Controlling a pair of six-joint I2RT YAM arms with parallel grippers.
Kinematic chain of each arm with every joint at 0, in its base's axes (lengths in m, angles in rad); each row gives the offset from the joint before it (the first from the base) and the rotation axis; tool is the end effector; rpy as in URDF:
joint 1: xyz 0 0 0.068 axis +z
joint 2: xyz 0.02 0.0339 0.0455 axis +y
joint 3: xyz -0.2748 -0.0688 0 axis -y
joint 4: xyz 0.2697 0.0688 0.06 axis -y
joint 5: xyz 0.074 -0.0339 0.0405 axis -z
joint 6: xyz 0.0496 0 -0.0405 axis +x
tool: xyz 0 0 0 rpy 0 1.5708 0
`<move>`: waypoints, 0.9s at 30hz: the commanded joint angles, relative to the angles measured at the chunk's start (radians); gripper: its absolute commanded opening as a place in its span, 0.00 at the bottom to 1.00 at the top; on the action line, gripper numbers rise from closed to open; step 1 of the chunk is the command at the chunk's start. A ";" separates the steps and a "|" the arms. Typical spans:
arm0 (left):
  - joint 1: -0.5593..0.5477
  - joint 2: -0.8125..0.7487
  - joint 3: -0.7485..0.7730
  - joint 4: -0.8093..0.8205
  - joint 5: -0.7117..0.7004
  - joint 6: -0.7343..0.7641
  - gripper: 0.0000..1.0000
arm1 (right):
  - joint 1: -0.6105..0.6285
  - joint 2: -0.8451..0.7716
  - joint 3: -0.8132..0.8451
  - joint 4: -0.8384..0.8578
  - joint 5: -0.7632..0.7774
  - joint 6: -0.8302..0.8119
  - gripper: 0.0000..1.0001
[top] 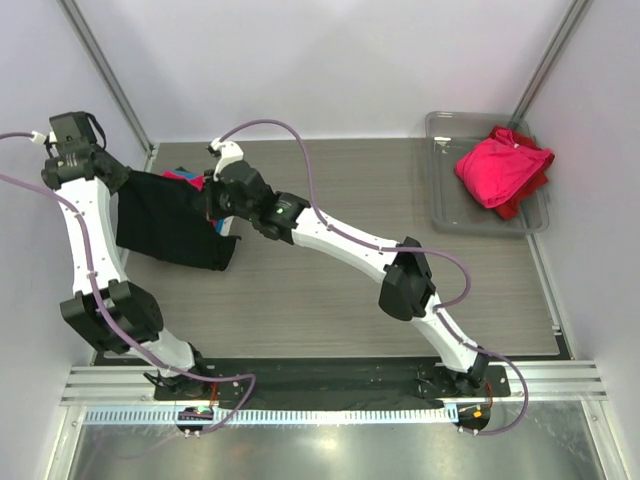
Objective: Fold and stack the t-shirts
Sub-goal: Neatly place the folded tshirt to the corner
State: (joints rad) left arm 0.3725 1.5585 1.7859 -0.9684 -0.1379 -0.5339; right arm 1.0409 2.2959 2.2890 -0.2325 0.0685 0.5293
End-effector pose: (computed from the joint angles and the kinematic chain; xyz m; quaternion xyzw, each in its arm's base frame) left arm 0.3298 0.1362 0.4244 -0.4247 0.8087 0.0304 0.4059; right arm 0.3023 0.5094 0.3480 -0.1784 0.7658 0.4173 0.4556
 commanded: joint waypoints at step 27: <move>-0.017 0.670 0.417 0.370 0.120 -0.179 0.00 | -0.263 0.439 0.286 0.545 -0.001 0.305 0.01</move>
State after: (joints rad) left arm 0.3668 2.1868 2.1155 -0.7860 0.0059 -0.6750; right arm 0.8234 2.7289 2.5004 0.1806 0.0357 0.7929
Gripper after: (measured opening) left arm 0.031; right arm 0.061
